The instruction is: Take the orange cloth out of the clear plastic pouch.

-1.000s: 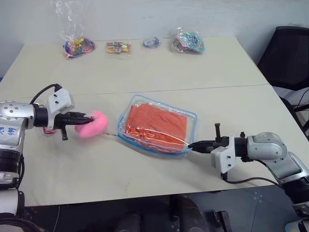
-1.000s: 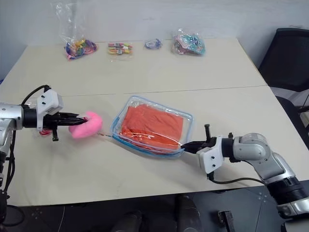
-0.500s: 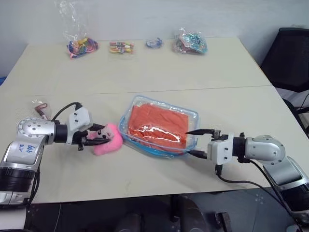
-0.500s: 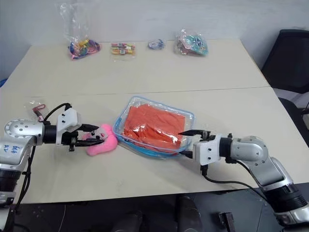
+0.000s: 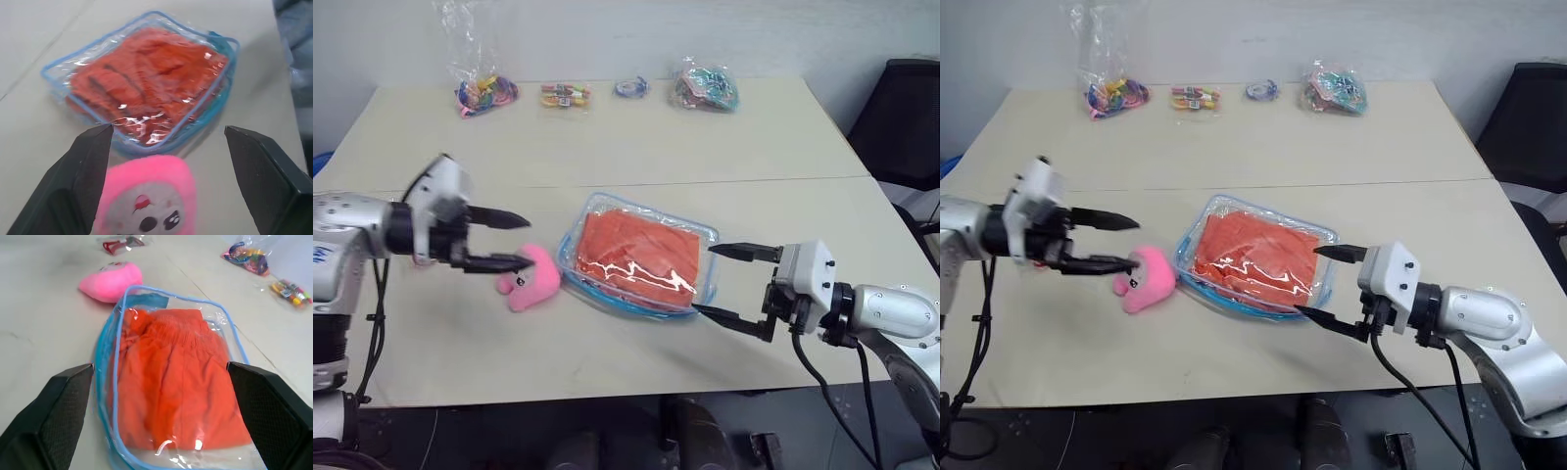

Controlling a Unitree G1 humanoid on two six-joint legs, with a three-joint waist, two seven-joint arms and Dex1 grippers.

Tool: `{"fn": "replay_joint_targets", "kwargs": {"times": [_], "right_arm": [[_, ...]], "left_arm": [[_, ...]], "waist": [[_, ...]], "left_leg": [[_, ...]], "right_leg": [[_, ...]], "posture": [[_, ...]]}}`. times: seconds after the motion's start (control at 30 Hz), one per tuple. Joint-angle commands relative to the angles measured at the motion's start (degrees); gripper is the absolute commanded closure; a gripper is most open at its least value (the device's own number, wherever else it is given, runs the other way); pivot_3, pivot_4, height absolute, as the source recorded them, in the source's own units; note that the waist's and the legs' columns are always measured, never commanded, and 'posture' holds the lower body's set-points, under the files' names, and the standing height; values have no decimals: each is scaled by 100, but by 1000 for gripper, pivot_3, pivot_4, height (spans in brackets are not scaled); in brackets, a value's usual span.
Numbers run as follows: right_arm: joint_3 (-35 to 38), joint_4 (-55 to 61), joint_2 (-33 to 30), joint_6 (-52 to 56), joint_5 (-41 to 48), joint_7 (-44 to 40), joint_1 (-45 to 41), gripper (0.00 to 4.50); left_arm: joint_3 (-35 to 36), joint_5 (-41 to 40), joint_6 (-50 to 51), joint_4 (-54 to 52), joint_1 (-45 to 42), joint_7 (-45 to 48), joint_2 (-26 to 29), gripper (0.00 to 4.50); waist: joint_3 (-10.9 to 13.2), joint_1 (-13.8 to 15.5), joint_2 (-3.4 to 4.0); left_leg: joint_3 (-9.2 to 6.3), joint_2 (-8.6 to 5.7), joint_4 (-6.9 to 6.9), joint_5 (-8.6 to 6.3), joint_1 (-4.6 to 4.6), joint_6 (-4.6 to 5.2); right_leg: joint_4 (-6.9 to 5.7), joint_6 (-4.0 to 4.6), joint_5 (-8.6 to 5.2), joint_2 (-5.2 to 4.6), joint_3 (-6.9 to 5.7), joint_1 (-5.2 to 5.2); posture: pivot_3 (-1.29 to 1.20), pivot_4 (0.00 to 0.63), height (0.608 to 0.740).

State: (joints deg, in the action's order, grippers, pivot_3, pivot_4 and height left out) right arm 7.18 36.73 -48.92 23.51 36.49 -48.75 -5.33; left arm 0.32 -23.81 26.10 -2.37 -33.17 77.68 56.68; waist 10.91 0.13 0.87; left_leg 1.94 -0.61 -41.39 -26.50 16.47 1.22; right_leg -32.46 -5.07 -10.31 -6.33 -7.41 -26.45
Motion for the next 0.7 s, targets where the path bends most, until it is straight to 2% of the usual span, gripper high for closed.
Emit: {"fn": "replay_joint_targets", "kwargs": {"times": [0.03, 0.13, 0.23, 0.43, 0.7], "right_arm": [[234, 458, -49, 340, 291, 227, 49, 0], [290, 581, 14, 488, 317, 407, 102, 0], [308, 709, 74, 559, 314, 559, 197, 0], [256, 934, 171, 585, 214, 807, 419, 0], [221, 940, 213, 613, 166, 905, 403, 0]], "left_arm": [[-686, 1187, -1763, -84, -85, -35, -91, 636], [-1018, 1978, -3074, 705, -437, -403, -350, 636], [-1158, 2384, -3922, 1372, -766, -801, -735, 636], [-1230, 2665, -4717, 1822, -922, -1172, -1182, 636], [-1265, 2759, -5039, 1707, -605, -1142, -1098, 636]], "waist": [[0, -6, 0], [0, -3, -1], [-1, 24, -2], [-2, 93, -5], [-3, 110, -6]], "left_leg": [[1, -1, 0, 0, 0, 0], [5, -1, 2, -1, 4, -1], [6, -2, 1, -1, 5, -1], [11, -6, 0, -1, 7, 7], [12, -6, -1, -1, 6, 9]], "right_leg": [[1, 0, 0, 0, 2, 1], [0, 0, 0, 3, 6, 1], [1, 2, 3, 5, 5, 0], [2, -3, 6, 3, 8, 0], [0, -4, 6, 3, 12, 1]], "posture": [[0, 150, 740], [0, 150, 740], [0, 150, 740], [0, 150, 740], [0, 150, 740]]}}
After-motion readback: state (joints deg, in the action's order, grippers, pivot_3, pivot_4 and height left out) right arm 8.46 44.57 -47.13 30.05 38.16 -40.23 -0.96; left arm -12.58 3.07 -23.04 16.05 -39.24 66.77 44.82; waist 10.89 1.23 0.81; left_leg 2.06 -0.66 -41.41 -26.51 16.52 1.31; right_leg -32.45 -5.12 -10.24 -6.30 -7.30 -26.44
